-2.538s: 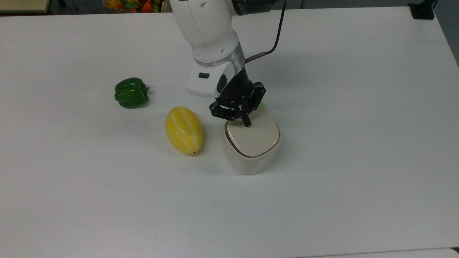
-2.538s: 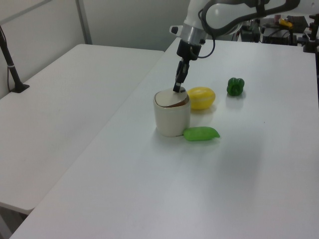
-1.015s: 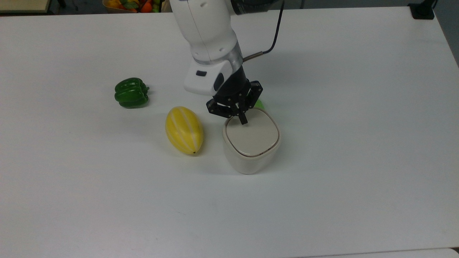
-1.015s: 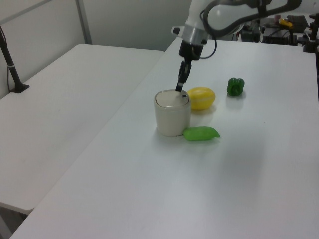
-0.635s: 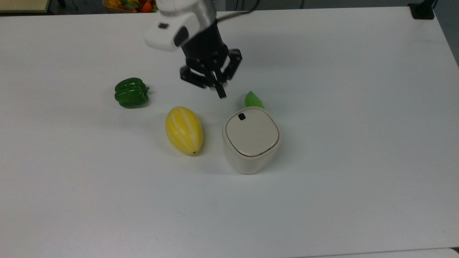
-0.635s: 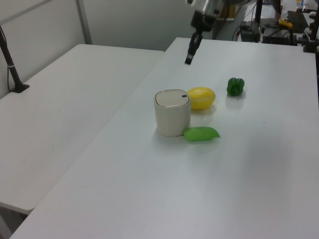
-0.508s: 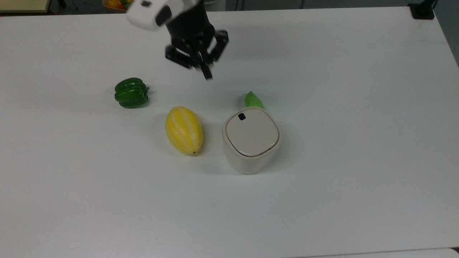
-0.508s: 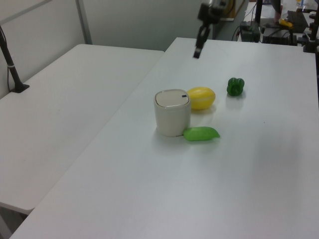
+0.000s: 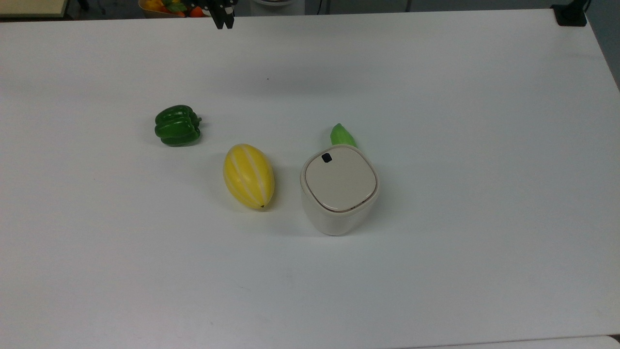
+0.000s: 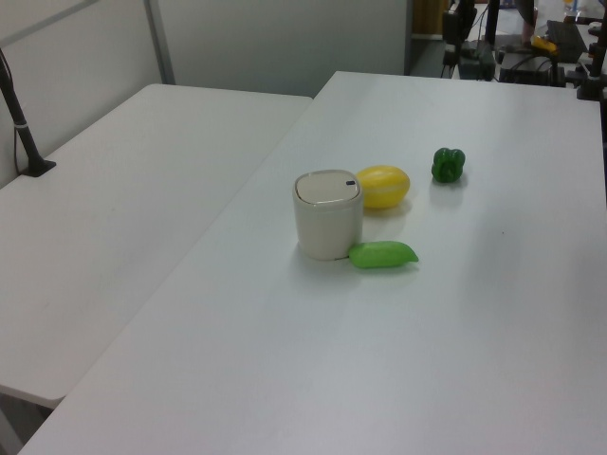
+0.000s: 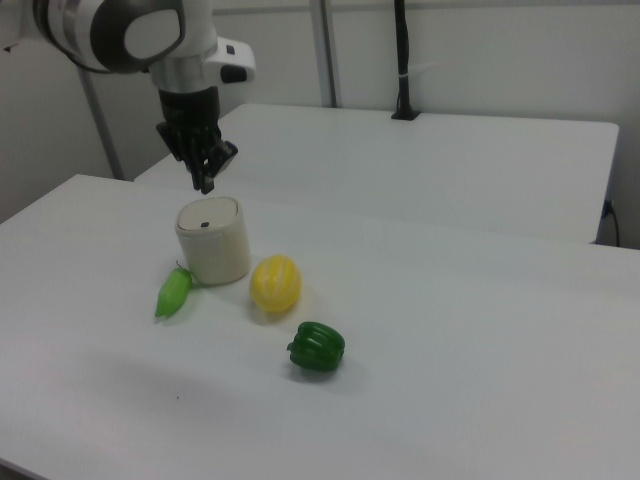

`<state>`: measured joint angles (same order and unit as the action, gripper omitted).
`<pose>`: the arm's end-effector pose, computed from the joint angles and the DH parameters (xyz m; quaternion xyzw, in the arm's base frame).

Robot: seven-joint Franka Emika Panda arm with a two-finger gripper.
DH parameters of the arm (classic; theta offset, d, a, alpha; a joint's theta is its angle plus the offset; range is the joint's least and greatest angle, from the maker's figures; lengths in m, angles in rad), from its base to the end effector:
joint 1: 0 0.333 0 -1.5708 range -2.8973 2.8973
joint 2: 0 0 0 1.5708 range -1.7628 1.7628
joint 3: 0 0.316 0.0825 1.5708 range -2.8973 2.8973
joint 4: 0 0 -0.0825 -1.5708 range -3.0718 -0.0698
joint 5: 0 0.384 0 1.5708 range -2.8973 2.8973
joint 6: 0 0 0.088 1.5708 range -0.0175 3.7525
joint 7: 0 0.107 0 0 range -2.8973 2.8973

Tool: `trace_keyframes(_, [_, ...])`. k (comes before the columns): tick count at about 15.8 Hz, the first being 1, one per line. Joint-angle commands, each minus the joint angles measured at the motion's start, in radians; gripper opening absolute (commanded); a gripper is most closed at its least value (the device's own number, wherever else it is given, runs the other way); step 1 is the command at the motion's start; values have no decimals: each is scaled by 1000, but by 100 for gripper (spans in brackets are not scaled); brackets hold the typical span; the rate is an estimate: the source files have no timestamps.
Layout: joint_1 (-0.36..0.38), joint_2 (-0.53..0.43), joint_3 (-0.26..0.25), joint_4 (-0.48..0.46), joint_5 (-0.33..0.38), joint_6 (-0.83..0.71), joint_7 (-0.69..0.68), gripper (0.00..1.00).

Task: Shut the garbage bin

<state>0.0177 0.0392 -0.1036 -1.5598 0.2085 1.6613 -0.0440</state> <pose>0.5752 -0.0278 0.6180 -0.9939 0.0269 -0.0376 0.0996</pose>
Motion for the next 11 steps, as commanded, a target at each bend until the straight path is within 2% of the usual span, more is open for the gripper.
trace_keyframes(1, [5,-81,2,-105,-37,11,41,100])
trace_keyframes(5, [-24,-110,-8,-99,-46,-53,27,100])
trace_keyframes(11, [-27,-71,-18,-48,-46,-74,13,100])
